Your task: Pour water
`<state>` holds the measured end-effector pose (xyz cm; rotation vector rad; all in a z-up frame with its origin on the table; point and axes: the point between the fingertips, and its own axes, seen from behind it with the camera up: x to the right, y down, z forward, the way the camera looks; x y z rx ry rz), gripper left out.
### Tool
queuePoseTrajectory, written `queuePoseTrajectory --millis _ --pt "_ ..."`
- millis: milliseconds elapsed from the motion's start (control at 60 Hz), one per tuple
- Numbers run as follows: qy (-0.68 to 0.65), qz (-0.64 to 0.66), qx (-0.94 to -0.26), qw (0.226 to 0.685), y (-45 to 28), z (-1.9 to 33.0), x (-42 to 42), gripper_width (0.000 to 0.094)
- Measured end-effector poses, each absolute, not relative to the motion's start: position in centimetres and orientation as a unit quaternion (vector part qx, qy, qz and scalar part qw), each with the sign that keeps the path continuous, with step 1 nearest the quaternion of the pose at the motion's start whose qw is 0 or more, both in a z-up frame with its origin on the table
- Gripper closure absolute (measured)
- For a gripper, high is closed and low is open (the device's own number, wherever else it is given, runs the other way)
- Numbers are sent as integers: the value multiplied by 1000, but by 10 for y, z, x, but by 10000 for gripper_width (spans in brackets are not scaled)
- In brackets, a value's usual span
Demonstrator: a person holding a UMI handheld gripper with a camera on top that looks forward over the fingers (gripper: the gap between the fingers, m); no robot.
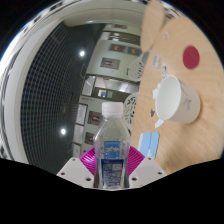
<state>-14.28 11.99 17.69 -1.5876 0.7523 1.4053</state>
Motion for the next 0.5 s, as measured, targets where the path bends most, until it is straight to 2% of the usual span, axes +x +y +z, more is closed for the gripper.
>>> queuePoseTrajectory --millis 50,67,283,433,450,500 --pt "341 593 -614 394 112 183 -144 597" --pt "350 601 -606 387 125 177 -145 596" --pt "475 662 -491 307 117 194 -125 564" --pt "510 655 -477 288 115 187 -117 565" --pt "509 659 -476 283 100 175 -102 565" --pt "513 656 -477 279 117 183 -116 565"
